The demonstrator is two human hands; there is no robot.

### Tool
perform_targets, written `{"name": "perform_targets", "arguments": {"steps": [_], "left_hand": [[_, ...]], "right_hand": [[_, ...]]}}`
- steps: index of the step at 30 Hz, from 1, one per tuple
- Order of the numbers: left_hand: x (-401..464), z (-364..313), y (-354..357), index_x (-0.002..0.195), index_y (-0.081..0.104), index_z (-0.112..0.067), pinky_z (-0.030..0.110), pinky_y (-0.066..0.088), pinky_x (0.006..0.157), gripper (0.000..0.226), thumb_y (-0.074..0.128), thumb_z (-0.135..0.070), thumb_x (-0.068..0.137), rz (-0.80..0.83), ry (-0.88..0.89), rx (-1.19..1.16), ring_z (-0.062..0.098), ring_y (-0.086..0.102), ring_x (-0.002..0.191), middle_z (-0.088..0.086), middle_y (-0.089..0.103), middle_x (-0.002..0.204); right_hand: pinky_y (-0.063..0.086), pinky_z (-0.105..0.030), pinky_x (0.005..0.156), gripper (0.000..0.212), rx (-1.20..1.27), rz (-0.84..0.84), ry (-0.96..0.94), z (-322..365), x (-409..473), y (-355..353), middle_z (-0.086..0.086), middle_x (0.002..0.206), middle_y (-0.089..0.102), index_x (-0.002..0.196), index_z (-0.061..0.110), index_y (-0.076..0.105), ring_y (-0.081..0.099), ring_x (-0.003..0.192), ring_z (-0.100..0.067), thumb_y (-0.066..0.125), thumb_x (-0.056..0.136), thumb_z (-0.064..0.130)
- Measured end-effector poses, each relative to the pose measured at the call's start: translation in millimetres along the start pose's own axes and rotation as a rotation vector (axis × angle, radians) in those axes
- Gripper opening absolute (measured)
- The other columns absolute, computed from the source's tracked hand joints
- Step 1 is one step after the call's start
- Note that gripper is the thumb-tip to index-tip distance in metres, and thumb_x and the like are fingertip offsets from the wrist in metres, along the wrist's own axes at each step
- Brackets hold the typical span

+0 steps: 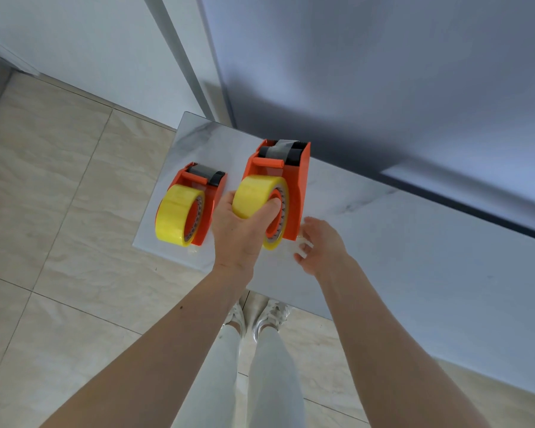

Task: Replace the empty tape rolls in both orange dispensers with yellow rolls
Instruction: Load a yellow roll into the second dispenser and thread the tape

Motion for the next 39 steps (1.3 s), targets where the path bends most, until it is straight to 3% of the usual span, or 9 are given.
{"name": "perform_targets", "arguments": {"steps": [3,6,10,14,18,21,25,29,39], "left_hand": [[0,0,-1,0.114,0.063,-0.015,0.025,0.060,0.073,0.039,0.081,-0.022,0.080,-0.024,0.005,0.010,0.020,0.071,0.093,0.007,0.071,0.103],[1,0,-2,0.116,0.062,-0.015,0.023,0.060,0.072,0.042,0.081,-0.024,0.080,-0.045,0.002,0.010,0.020,0.070,0.094,0.007,0.070,0.105],[0,-2,-2,0.113,0.062,-0.015,0.017,0.056,0.065,0.039,0.080,-0.026,0.080,-0.074,0.009,0.030,0.016,0.070,0.090,0.006,0.070,0.101],[3,-4,-5,0.113,0.060,-0.013,0.007,0.048,0.052,0.041,0.080,-0.025,0.080,-0.138,-0.023,0.001,0.004,0.066,0.074,-0.004,0.067,0.088],[6,-5,-4,0.112,0.056,-0.020,0.005,0.044,0.050,0.047,0.080,-0.041,0.078,-0.139,-0.031,0.104,0.002,0.062,0.076,-0.011,0.062,0.086],[6,1,-3,0.104,0.053,-0.022,0.012,0.041,0.056,0.043,0.078,-0.047,0.079,-0.106,-0.050,0.197,0.003,0.059,0.075,-0.009,0.060,0.085],[5,13,0,0.096,0.051,-0.022,0.019,0.044,0.059,0.033,0.078,-0.030,0.080,-0.013,-0.067,0.277,0.009,0.061,0.072,-0.004,0.062,0.082],[1,22,-1,0.109,0.052,-0.015,0.017,0.047,0.058,0.039,0.077,-0.025,0.081,0.088,-0.038,0.390,0.006,0.062,0.071,-0.004,0.063,0.086],[12,35,-11,0.111,0.052,-0.015,0.026,0.056,0.071,0.042,0.078,-0.031,0.083,0.233,0.009,0.484,0.010,0.063,0.079,-0.001,0.063,0.093]], "right_hand": [[0.040,-0.037,0.094,0.023,0.046,0.036,0.045,-9,-4,4,-0.001,0.096,0.059,0.084,0.016,0.068,0.055,0.108,-0.020,0.049,0.084,0.002],[0.040,-0.039,0.094,0.008,0.086,0.085,0.087,-18,-3,8,-0.006,0.111,0.066,0.085,0.013,0.062,0.059,0.110,-0.020,0.055,0.082,0.010],[0.036,-0.040,0.094,0.019,0.112,0.202,0.103,-27,-6,18,-0.002,0.102,0.069,0.062,0.017,0.058,0.059,0.114,-0.019,0.054,0.079,0.013],[0.031,-0.040,0.103,0.037,0.206,0.308,0.076,-32,-13,26,0.001,0.115,0.071,0.088,0.015,0.072,0.055,0.122,-0.018,0.046,0.099,0.039],[0.029,-0.041,0.109,0.060,0.173,0.346,0.032,-40,-19,33,0.001,0.124,0.066,0.115,0.011,0.072,0.054,0.117,-0.016,0.046,0.093,0.061],[0.033,-0.040,0.103,0.044,0.098,0.296,-0.012,-53,-21,32,0.004,0.117,0.072,0.121,0.019,0.069,0.058,0.117,-0.014,0.058,0.092,0.051],[0.040,-0.041,0.102,0.020,0.058,0.183,-0.029,-72,-25,30,0.007,0.100,0.073,0.100,0.022,0.068,0.062,0.110,-0.013,0.060,0.096,0.040],[0.043,-0.037,0.090,0.023,0.153,0.130,0.047,-92,-24,37,0.002,0.103,0.073,0.108,0.016,0.069,0.064,0.105,-0.013,0.059,0.097,0.034],[0.043,-0.036,0.089,0.018,0.284,0.054,0.123,-113,-18,54,-0.001,0.095,0.069,0.107,0.011,0.065,0.061,0.092,-0.013,0.059,0.098,0.025]]}}
Point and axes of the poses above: each hand's wrist, its own x-axis towards the middle knuckle, its own y-axis out of the palm, z = x × y, the point moved 9 cm from there along x, towards the middle knuckle
